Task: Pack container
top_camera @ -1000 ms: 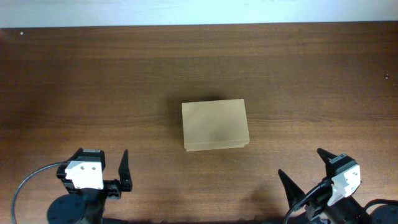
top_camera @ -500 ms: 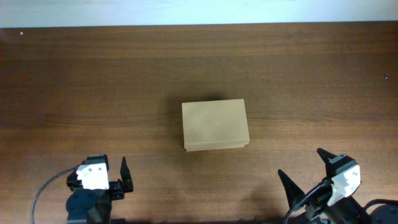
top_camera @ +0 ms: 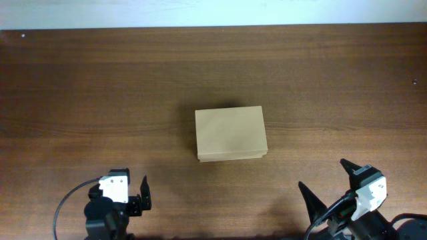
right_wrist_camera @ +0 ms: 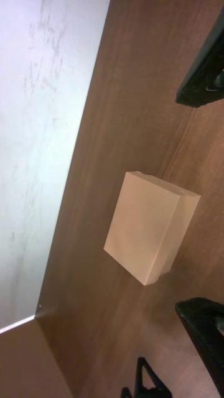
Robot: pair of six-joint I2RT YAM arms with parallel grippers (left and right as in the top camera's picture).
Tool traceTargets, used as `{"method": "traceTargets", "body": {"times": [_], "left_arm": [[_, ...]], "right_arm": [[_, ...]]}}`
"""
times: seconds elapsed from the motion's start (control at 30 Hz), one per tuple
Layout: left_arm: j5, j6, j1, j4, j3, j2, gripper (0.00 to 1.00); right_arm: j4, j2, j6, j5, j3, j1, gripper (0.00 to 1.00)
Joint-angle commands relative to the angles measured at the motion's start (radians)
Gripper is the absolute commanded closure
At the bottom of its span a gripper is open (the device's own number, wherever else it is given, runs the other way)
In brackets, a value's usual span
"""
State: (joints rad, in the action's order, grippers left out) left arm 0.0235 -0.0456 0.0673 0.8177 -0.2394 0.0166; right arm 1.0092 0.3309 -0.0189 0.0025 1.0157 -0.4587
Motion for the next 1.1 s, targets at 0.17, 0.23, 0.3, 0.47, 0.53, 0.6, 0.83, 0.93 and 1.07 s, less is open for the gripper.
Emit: {"method": "traceTargets", "body": {"times": [0.17,0.23,0.3,0.47,0.53,0.6,0.83,0.93,1.07], "left_arm": [[-0.004,-0.024,0.005,-0.005,0.042,-0.011,0.00],[-0.004,-0.024,0.005,-0.005,0.042,-0.011,0.00],[-0.004,-0.024,0.005,-0.005,0.042,-0.011,0.00],[-0.004,-0.024,0.005,-0.005,0.042,-0.011,0.00],[-0.004,-0.024,0.005,-0.005,0.042,-0.011,0.00],[-0.004,-0.024,0.005,-0.005,0.042,-0.011,0.00],[-0.004,-0.024,0.005,-0.005,0.042,-0.011,0.00],[-0.004,-0.024,0.005,-0.005,0.042,-0.011,0.00],[-0.004,-0.024,0.005,-0.005,0.042,-0.011,0.00]], "right_arm": [[-0.003,0.002,-0.005,-0.006,-0.002,0.002,0.01],[-0.003,0.002,-0.005,-0.006,-0.002,0.002,0.01],[-0.003,0.002,-0.005,-0.006,-0.002,0.002,0.01],[-0.003,0.002,-0.005,-0.006,-0.002,0.002,0.01],[-0.003,0.002,-0.005,-0.006,-0.002,0.002,0.01],[-0.003,0.002,-0.005,-0.006,-0.002,0.002,0.01],[-0.003,0.002,-0.005,-0.006,-0.002,0.002,0.01],[0.004,0.002,-0.005,-0.007,-0.002,0.002,0.01],[0.039,0.001,-0.005,0.015,-0.028,0.037,0.01]]}}
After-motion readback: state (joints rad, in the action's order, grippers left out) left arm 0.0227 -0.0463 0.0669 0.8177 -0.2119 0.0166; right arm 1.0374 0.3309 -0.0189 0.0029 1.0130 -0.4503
